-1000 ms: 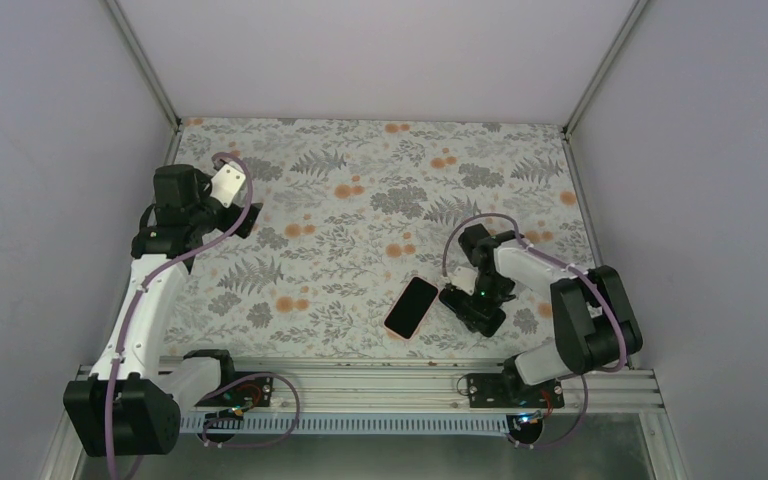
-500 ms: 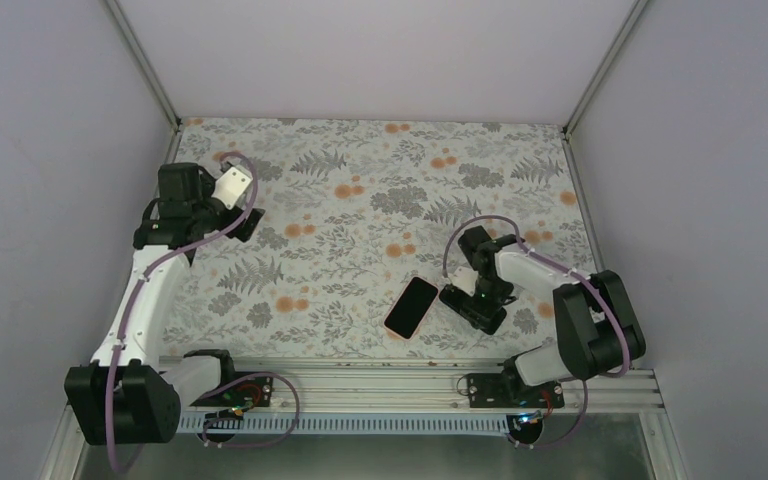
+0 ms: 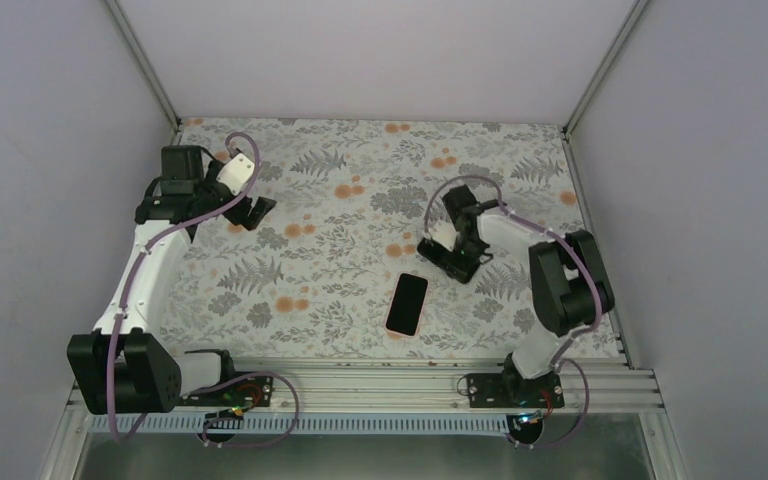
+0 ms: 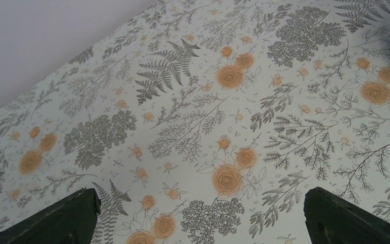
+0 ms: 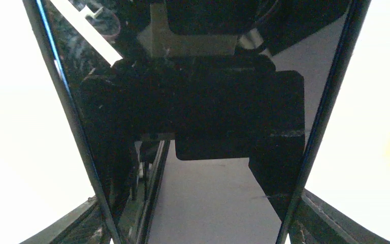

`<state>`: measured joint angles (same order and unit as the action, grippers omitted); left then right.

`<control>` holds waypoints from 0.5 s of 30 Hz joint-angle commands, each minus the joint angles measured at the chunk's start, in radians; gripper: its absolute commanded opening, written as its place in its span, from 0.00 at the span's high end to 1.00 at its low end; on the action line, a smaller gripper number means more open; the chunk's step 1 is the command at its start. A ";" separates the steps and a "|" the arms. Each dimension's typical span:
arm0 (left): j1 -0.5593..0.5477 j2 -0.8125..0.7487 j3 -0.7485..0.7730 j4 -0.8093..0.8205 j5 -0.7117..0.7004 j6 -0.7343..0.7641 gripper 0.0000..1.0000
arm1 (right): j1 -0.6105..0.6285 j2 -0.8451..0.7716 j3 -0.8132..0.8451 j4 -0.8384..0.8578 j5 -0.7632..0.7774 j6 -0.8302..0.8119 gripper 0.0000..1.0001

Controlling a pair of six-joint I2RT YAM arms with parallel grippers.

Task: Take the phone out of the phone case
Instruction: Pick up the phone at the center of the board, then place the phone at the center of the board.

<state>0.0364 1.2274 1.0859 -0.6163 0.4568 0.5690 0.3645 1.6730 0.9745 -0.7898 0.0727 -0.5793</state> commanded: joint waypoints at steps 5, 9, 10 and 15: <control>-0.004 0.046 0.038 0.017 0.033 0.012 0.00 | 0.008 0.259 0.364 0.076 -0.082 -0.021 0.55; -0.003 0.051 0.027 0.025 0.025 0.016 0.00 | 0.048 0.372 0.527 0.008 -0.169 -0.014 0.57; -0.002 0.046 0.019 0.029 0.025 0.017 0.00 | 0.062 0.391 0.558 0.001 -0.182 -0.010 0.57; -0.003 0.052 -0.017 0.046 0.026 0.024 0.00 | 0.166 0.448 0.654 -0.014 -0.194 -0.021 0.56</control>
<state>0.0364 1.2827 1.0908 -0.6003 0.4637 0.5697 0.4274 2.0926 1.5513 -0.8173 -0.0315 -0.5907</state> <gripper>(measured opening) 0.999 0.739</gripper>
